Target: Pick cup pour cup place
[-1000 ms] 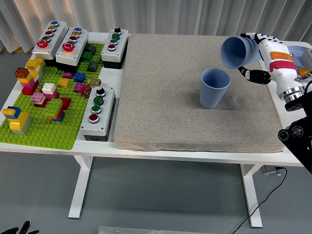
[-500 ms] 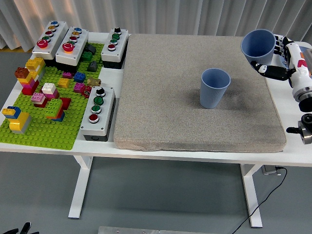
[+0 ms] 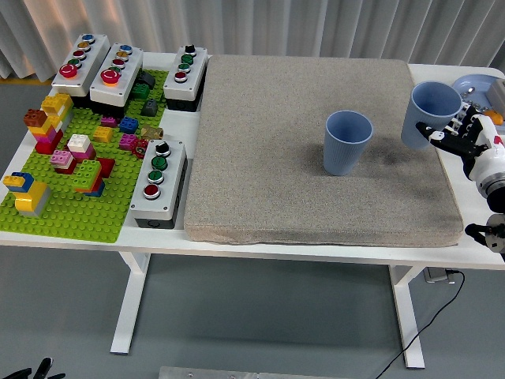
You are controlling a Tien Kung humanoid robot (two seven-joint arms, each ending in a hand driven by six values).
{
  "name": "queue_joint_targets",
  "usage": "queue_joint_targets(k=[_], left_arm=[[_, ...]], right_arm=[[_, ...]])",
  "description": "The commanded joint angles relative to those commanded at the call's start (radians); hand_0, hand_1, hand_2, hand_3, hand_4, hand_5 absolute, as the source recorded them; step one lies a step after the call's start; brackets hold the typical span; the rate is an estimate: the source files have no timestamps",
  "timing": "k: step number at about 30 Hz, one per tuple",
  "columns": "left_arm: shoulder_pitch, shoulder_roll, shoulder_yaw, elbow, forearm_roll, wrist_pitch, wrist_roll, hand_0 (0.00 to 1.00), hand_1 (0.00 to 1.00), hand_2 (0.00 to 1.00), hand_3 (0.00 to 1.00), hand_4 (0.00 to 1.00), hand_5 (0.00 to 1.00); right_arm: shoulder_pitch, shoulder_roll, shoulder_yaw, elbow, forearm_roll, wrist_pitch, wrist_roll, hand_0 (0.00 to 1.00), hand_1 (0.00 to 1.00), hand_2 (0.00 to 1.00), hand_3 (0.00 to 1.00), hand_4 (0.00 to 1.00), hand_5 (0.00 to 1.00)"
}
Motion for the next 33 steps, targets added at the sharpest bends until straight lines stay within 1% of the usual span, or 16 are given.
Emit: queue_joint_targets(k=[17, 26, 27, 32, 33], left_arm=[[0.0, 0.0, -0.002, 0.0, 0.005, 0.0, 0.001, 0.719, 0.658, 0.732, 0.654, 0.484, 0.978], [0.0, 0.001, 0.0, 0.0, 0.003, 0.0, 0.0, 0.719, 0.659, 0.733, 0.654, 0.483, 0.98], [0.0, 0.001, 0.001, 0.0, 0.003, 0.0, 0.0, 0.72, 0.659, 0.733, 0.654, 0.482, 0.98], [0.003, 0.0, 0.0, 0.0, 0.003, 0.0, 0.001, 0.72, 0.659, 0.733, 0.654, 0.482, 0.98], [0.004, 0.0, 0.001, 0.0, 0.004, 0.0, 0.001, 0.72, 0.659, 0.734, 0.654, 0.483, 0.981]], right_arm=[[-0.027, 0.011, -0.043, -0.025, -0.022, -0.003, 0.011, 0.847, 0.605, 0.492, 0.542, 0.545, 0.002], [-0.025, 0.01, -0.041, -0.03, -0.021, 0.002, 0.011, 0.846, 0.605, 0.492, 0.541, 0.544, 0.002], [-0.025, 0.01, -0.04, -0.03, -0.021, 0.005, 0.011, 0.853, 0.621, 0.5, 0.546, 0.542, 0.002], [-0.026, 0.01, -0.039, -0.03, -0.021, 0.023, 0.005, 0.853, 0.621, 0.5, 0.546, 0.542, 0.002], [-0.027, 0.01, -0.04, -0.03, -0.02, 0.023, 0.005, 0.867, 0.654, 0.532, 0.552, 0.541, 0.002]])
